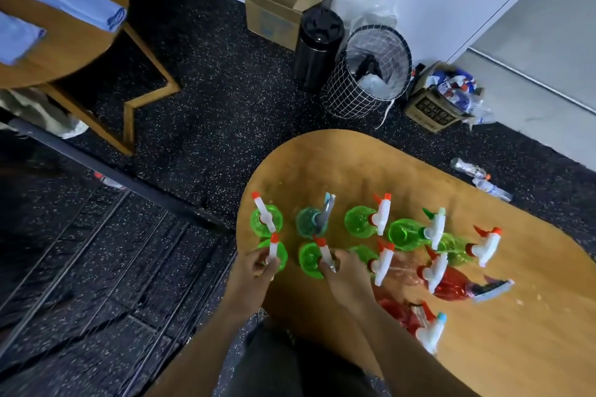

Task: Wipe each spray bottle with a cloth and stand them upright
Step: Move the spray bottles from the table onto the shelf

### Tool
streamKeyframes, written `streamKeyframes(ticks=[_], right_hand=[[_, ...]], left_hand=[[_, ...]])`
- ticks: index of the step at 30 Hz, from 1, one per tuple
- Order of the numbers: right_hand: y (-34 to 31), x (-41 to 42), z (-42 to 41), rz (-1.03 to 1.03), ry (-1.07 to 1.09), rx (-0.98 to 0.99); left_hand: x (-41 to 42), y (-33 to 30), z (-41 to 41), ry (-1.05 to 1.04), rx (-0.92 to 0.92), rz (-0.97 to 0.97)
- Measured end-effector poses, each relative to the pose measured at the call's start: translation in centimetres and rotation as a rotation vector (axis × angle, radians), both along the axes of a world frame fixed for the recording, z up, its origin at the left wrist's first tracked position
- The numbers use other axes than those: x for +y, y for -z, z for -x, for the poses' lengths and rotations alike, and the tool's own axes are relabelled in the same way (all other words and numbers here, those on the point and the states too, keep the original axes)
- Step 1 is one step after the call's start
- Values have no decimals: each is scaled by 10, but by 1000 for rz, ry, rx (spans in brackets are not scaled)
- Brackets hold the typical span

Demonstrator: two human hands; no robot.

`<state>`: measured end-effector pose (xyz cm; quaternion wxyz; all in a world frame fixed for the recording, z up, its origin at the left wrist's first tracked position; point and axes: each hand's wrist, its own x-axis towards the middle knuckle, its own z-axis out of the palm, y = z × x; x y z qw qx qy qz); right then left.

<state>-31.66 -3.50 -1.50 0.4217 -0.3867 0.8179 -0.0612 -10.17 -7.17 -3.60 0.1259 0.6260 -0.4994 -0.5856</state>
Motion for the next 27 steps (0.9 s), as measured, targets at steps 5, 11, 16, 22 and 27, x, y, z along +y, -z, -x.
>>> streamKeyframes(ticks=[5,11,16,22,27], right_hand=[[-2,3,7,4,-55,-13],[-19,8,9,75,-158,-24],[-45,13,3,232,-251,-95],[-88,5,-21,289,-371,-253],[-108,-6,-51,311,-444,-349]], left_hand=[[16,-9,4,-88,-7,14],[39,-35,5,-239,-26,100],[64,-65,-9,-375,2,219],[91,-97,-39,-556,39,348],[104,-106,-69,-693,55,369]])
